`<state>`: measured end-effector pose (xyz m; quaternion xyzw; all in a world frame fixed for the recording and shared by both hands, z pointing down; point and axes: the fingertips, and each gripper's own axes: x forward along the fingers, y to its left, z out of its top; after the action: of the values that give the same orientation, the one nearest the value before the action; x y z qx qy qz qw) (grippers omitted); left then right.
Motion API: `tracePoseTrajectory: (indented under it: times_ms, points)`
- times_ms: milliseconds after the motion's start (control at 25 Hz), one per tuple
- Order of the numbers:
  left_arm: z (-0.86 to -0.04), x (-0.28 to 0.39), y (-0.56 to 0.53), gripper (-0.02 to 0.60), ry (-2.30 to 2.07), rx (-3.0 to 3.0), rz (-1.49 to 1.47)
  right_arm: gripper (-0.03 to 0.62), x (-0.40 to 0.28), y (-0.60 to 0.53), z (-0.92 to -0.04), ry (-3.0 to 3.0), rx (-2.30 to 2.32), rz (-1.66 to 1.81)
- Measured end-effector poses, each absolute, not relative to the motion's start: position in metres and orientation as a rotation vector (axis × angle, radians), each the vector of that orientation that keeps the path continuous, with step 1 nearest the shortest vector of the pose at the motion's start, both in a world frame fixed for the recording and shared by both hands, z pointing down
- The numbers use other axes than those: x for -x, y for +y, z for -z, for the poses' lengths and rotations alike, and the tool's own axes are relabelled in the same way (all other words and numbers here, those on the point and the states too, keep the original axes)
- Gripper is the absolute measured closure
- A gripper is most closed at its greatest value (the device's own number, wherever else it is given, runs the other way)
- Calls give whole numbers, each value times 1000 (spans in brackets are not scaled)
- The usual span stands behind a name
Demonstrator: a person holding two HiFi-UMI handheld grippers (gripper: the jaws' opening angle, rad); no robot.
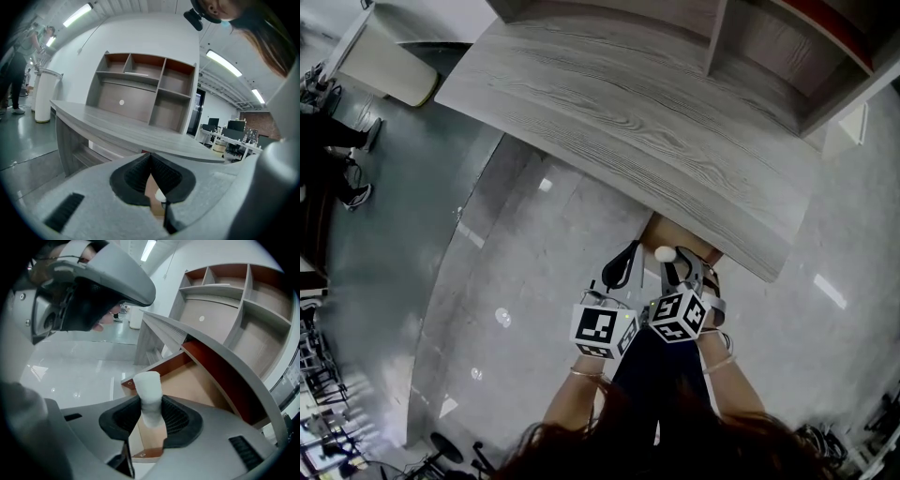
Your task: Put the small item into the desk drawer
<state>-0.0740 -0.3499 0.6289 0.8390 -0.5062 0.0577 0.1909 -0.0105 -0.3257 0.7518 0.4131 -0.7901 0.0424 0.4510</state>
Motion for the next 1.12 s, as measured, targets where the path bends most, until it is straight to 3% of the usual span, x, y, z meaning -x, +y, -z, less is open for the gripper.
tracePoseTrajectory:
  times_ms: [1120]
  points:
    - [-682, 89, -366, 566, -1433, -2265, -191, 457, 5, -326, -836, -1669, -899, -189]
